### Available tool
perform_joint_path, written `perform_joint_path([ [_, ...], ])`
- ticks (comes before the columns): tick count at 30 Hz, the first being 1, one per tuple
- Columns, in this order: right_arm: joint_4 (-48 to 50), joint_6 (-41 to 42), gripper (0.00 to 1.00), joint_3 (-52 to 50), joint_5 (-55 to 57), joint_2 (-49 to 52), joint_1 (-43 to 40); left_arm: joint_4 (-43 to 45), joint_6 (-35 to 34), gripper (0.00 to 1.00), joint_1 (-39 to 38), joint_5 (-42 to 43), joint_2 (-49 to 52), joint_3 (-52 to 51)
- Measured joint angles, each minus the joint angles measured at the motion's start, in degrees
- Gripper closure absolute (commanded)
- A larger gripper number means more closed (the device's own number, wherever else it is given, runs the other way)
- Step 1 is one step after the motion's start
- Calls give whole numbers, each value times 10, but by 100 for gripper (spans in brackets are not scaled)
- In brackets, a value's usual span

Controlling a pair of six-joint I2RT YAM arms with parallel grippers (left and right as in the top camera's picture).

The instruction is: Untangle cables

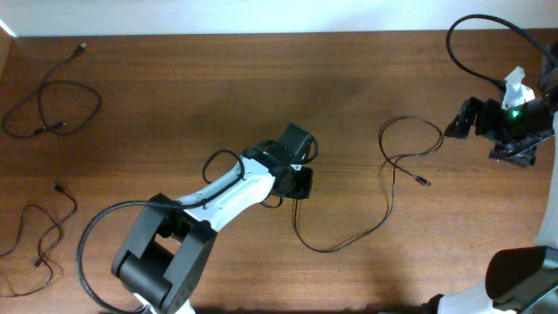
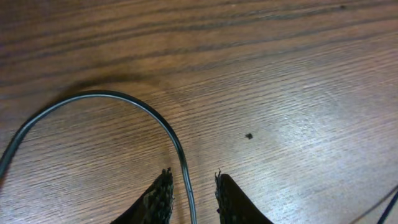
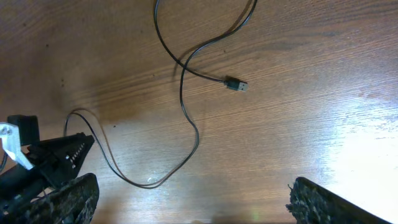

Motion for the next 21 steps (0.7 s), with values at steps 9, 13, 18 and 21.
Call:
perform_joint_path([
  [9,9,0,1,0,-5,0,1,40,-31,100,0,-1,36,-1],
  [13,12,0,1,0,-7,2,33,42,-30,100,14,14,37,0],
  [18,39,13,1,-17,-9,42,76,35,18,100,98,36,37,41],
  [21,87,34,6,-62,-14,66,100,42,53,100,155,107,37,75],
])
